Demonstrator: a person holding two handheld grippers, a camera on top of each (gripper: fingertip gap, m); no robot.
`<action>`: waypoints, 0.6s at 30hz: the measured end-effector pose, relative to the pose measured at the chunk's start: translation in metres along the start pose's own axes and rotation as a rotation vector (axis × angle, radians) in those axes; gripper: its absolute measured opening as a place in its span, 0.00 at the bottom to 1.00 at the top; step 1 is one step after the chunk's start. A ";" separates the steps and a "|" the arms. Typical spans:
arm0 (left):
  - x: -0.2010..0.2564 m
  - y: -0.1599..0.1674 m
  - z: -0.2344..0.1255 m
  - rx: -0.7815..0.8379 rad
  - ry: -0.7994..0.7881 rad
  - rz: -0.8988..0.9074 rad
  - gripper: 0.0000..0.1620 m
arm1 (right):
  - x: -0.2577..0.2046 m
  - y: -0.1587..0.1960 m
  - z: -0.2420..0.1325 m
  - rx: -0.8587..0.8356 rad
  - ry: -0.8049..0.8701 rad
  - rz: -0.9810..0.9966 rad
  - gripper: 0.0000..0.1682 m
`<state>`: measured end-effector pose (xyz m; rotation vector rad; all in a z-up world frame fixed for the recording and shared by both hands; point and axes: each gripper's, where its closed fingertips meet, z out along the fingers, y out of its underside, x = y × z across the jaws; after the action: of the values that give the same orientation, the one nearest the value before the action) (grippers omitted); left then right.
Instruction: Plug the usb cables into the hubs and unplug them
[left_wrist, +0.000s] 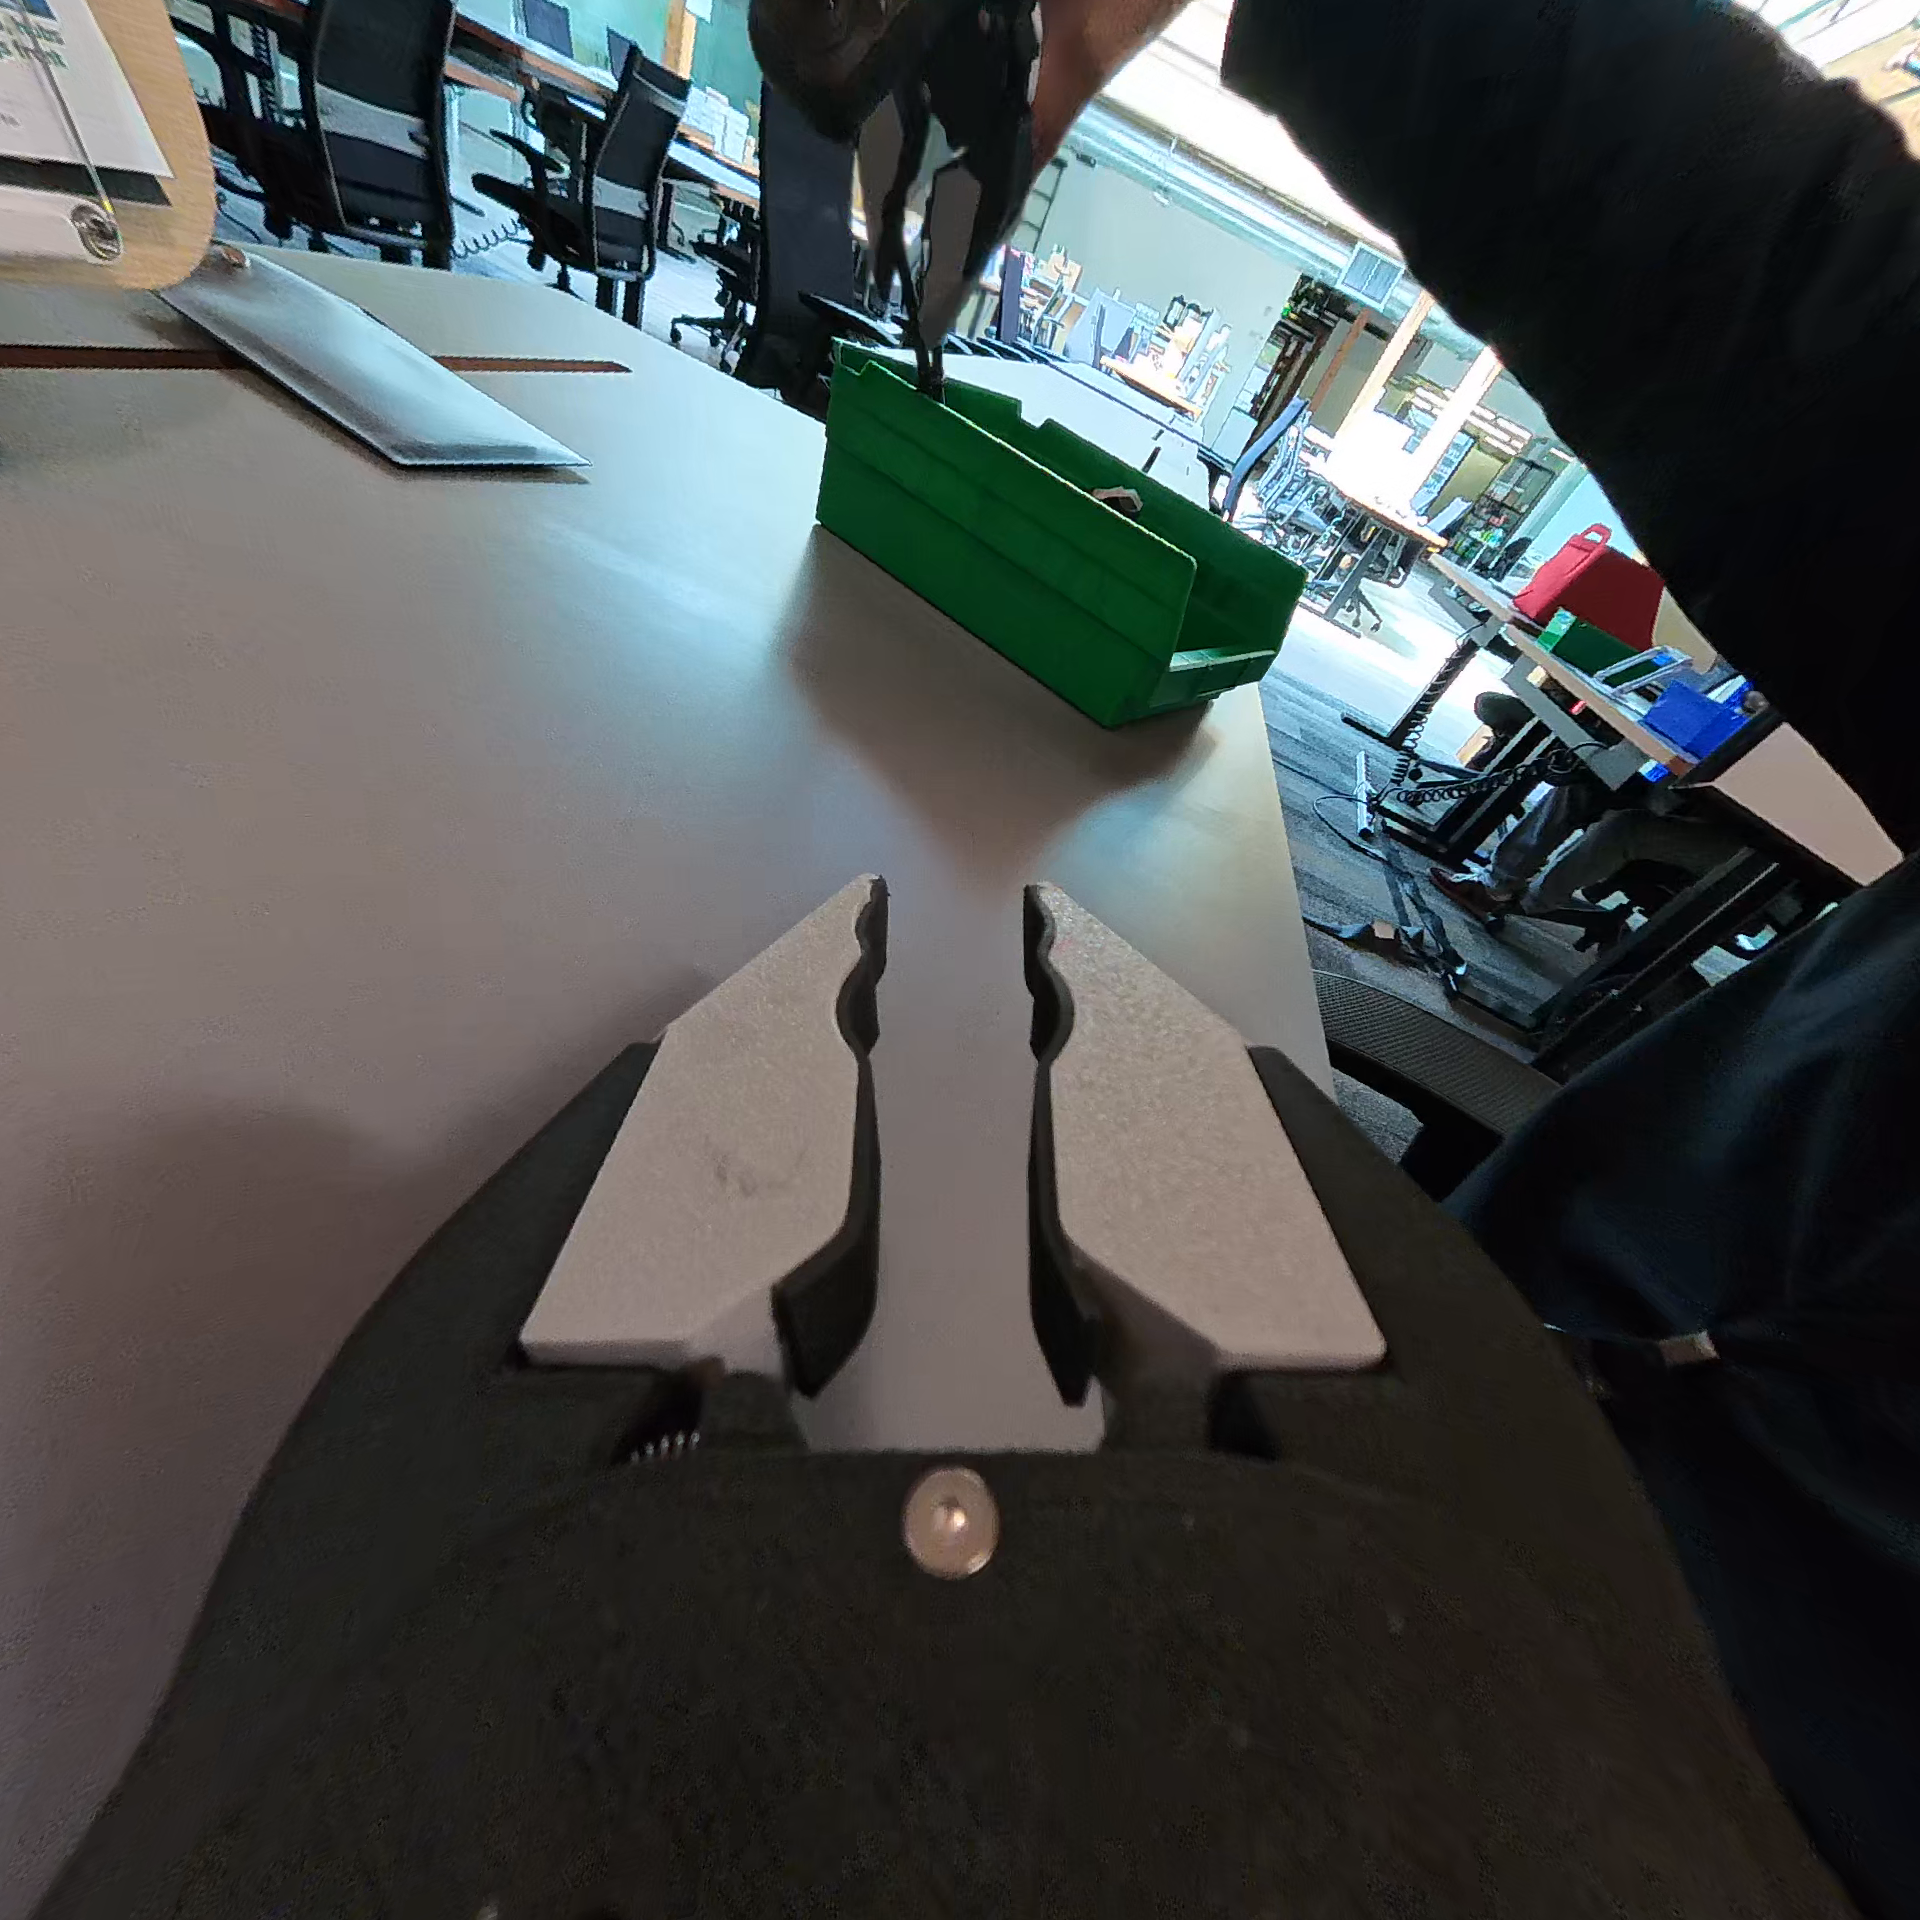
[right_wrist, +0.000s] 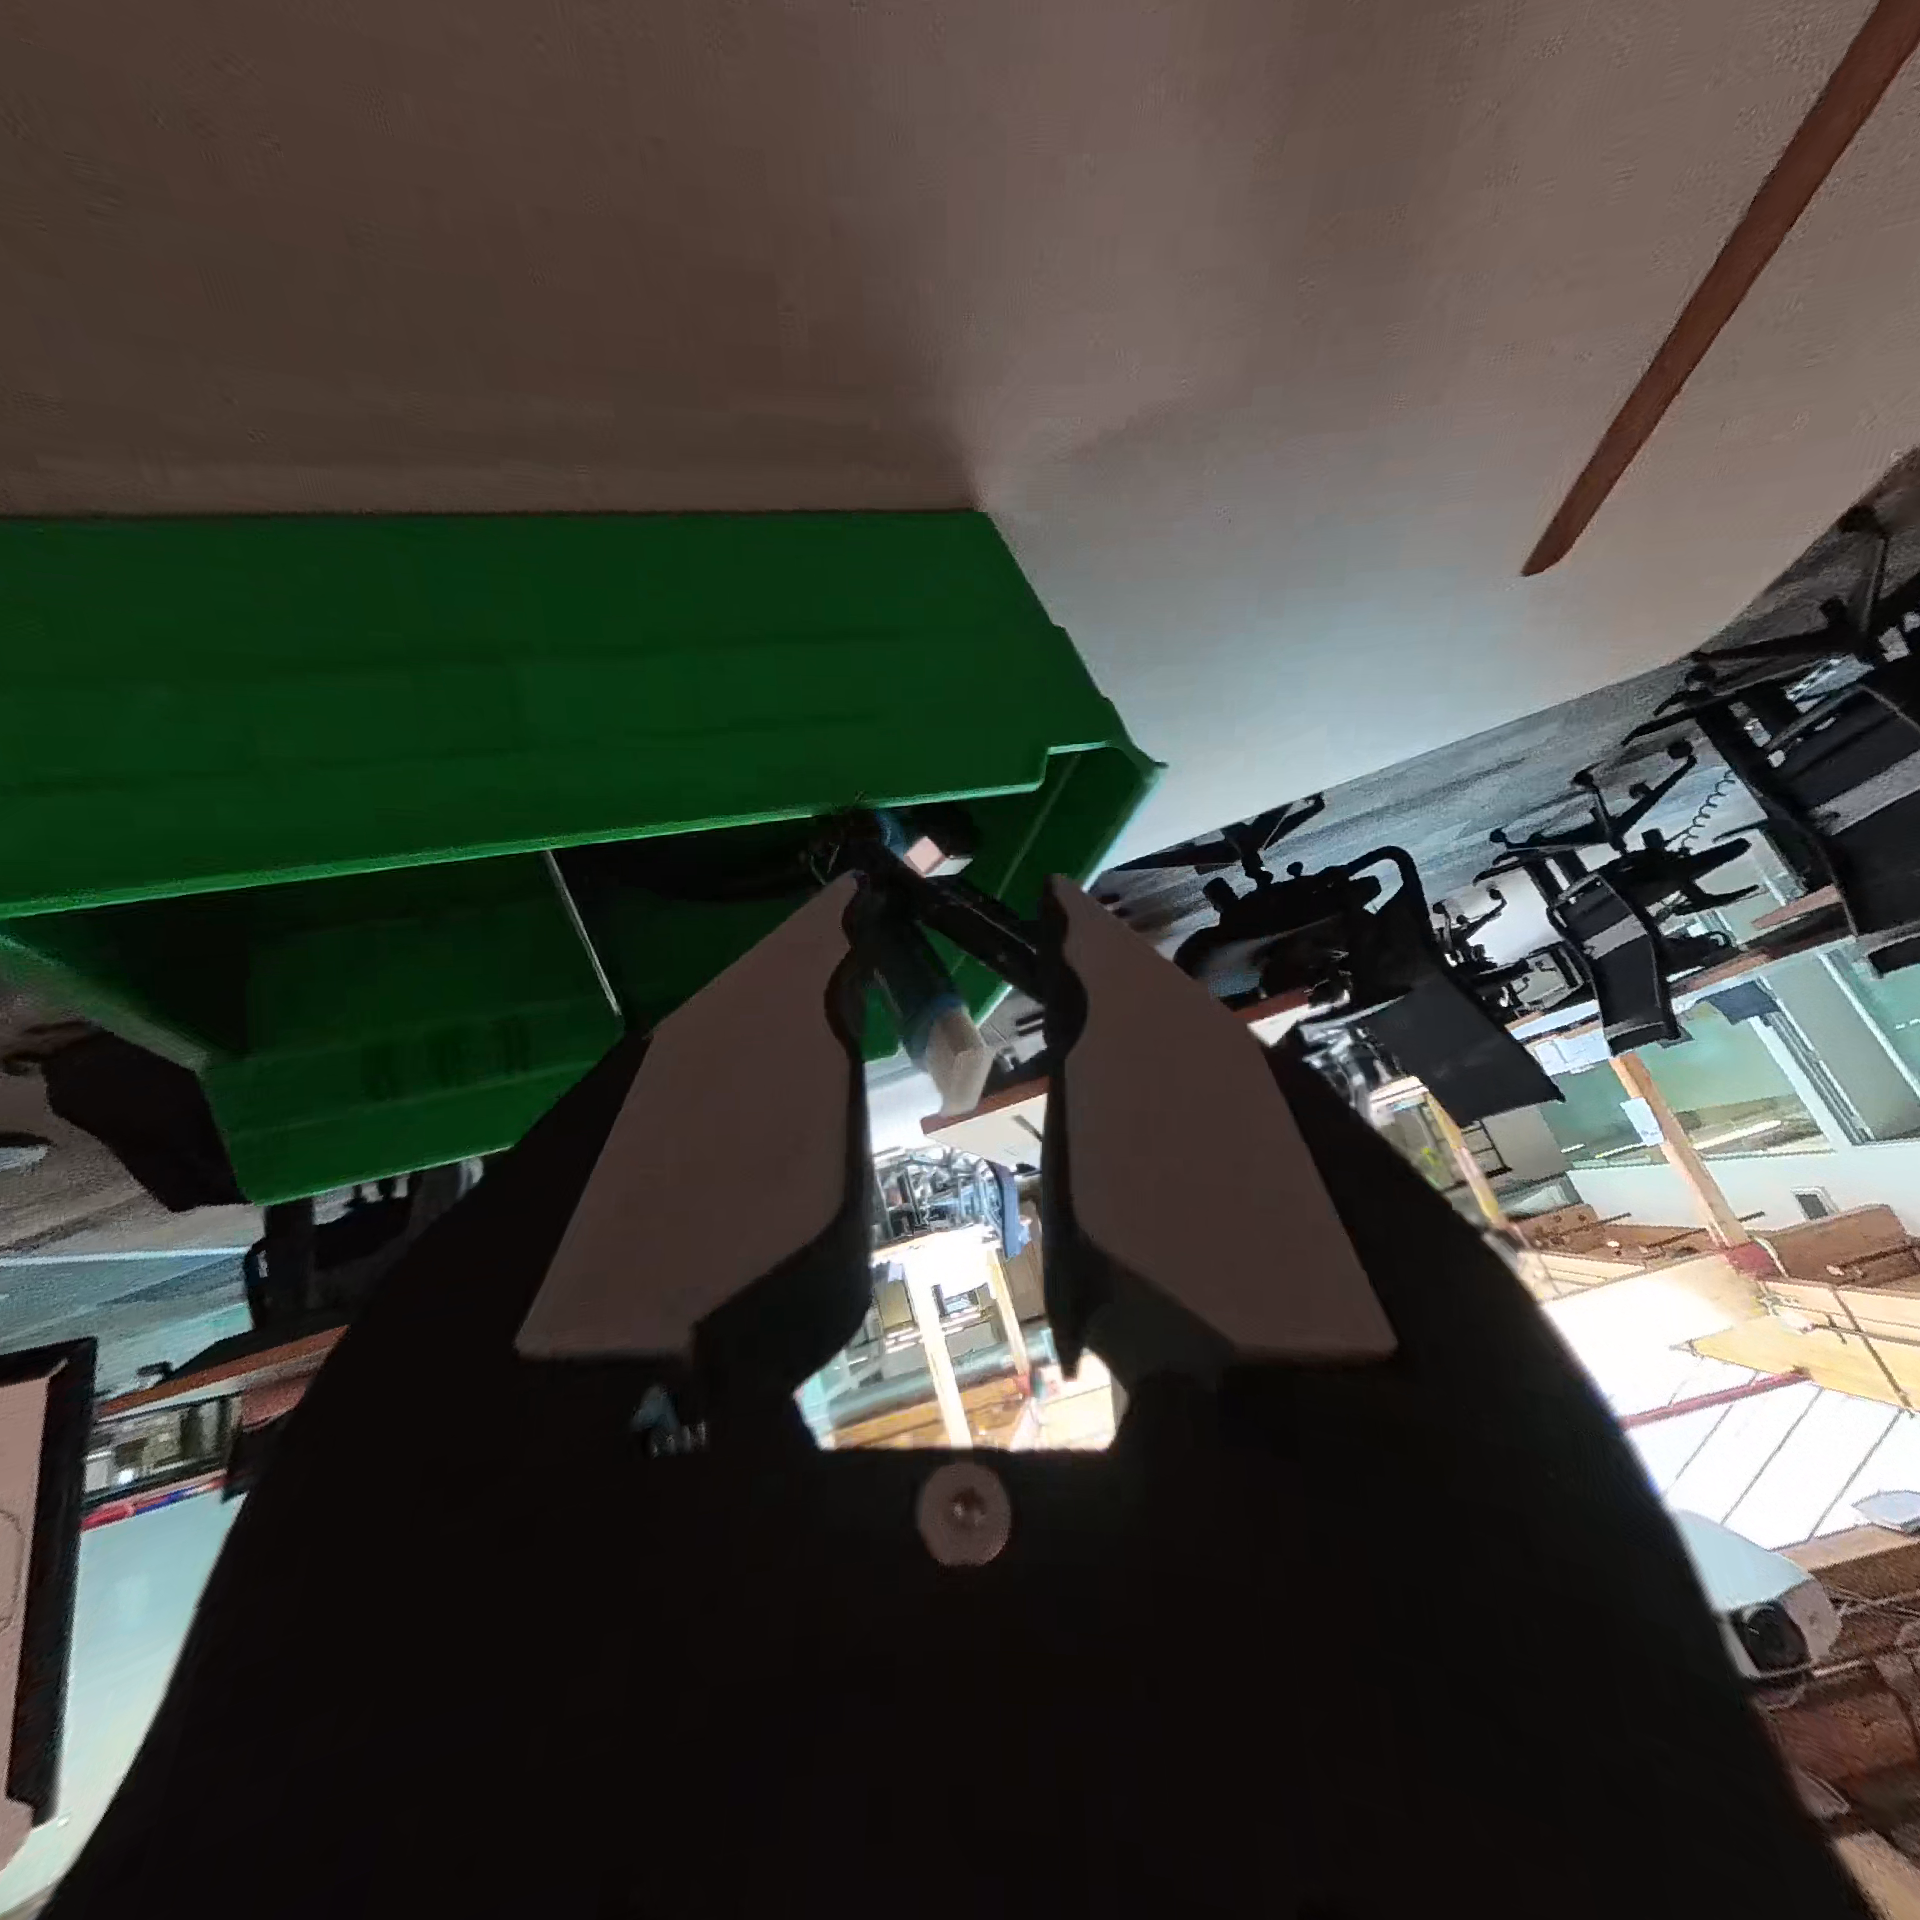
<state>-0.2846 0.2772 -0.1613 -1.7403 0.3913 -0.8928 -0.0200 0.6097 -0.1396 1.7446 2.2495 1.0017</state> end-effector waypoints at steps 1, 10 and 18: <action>0.000 0.000 0.000 0.000 0.000 0.000 0.15 | -0.004 0.003 0.001 -0.001 -0.020 0.007 0.15; 0.000 0.000 0.000 0.002 -0.002 0.001 0.14 | -0.011 0.050 -0.007 0.487 -0.075 0.388 0.08; -0.001 -0.003 -0.001 0.027 0.028 -0.069 0.13 | -0.080 0.097 0.065 0.680 -0.516 0.792 0.03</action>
<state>-0.2866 0.2783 -0.1591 -1.7267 0.3379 -0.9680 0.1160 0.5767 -0.1587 2.8443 1.6419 -0.2628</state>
